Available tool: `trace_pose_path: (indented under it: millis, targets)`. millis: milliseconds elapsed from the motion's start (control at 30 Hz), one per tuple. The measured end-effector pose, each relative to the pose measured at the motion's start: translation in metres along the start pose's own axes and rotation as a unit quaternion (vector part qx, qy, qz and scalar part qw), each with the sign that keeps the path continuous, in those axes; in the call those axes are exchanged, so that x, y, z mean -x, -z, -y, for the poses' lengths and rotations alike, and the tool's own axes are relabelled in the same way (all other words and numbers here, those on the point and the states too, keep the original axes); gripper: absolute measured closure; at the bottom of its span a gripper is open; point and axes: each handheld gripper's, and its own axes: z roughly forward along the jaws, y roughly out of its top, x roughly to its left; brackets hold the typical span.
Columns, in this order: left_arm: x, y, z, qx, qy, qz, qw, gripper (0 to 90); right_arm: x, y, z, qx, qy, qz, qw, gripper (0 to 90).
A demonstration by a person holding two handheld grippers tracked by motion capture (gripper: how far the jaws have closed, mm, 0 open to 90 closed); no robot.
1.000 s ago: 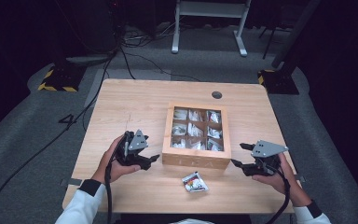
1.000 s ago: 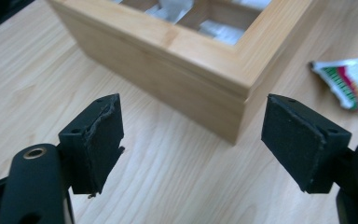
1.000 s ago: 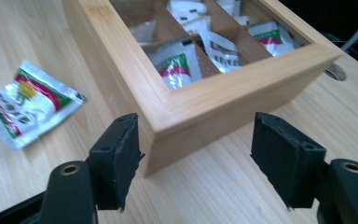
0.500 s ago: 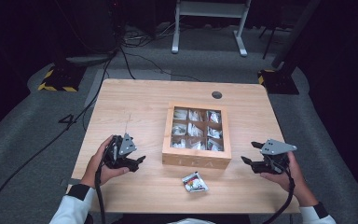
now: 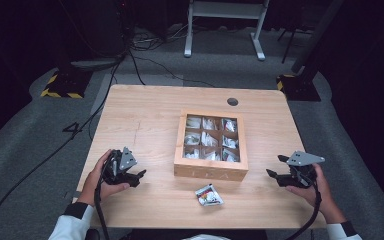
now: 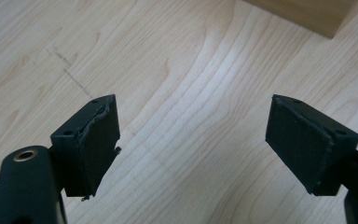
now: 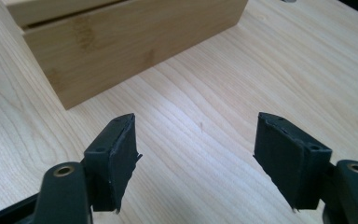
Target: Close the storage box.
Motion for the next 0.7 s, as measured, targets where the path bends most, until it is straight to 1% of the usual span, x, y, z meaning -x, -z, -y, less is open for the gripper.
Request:
trace_pose_path:
  millis: [100, 200, 333, 433, 500, 567, 600, 667, 700]
  targets:
    - [0.000, -0.001, 0.006, -0.005, 0.006, 0.002, 1.0000, 18.7, 0.002, 0.001, 0.006, -0.003, -0.009, -0.001, 1.0000, 28.0]
    - [0.000, -0.001, 0.013, -0.012, 0.011, 0.002, 0.9999, 17.9, 0.004, 0.000, 0.013, -0.006, -0.022, -0.004, 0.9997, 28.3]
    - [0.000, 0.000, 0.021, -0.018, 0.021, 0.002, 0.9996, 17.9, 0.006, 0.000, 0.025, -0.010, -0.036, 0.001, 0.9993, 26.8]
    - [0.000, 0.000, 0.028, -0.024, 0.024, 0.003, 0.9994, 17.9, 0.009, 0.001, 0.036, -0.011, -0.050, 0.003, 0.9987, 26.6]
    - [-0.001, 0.002, 0.033, -0.024, 0.027, 0.007, 0.9993, 17.9, 0.010, 0.002, 0.043, -0.012, -0.061, 0.005, 0.9981, 26.3]
    - [-0.003, 0.003, 0.038, -0.023, 0.035, 0.010, 0.9991, 17.8, 0.012, 0.003, 0.050, -0.012, -0.071, 0.008, 0.9973, 26.2]
    - [-0.005, 0.004, 0.041, -0.021, 0.043, 0.013, 0.9988, 17.7, 0.012, 0.004, 0.052, -0.013, -0.075, 0.009, 0.9970, 26.2]
    - [-0.007, 0.005, 0.046, -0.015, 0.053, 0.020, 0.9983, 17.8, 0.013, 0.005, 0.058, -0.012, -0.084, 0.013, 0.9963, 26.0]
    - [-0.008, 0.006, 0.048, -0.016, 0.059, 0.023, 0.9979, 17.8, 0.014, 0.005, 0.061, -0.011, -0.091, 0.011, 0.9958, 26.0]
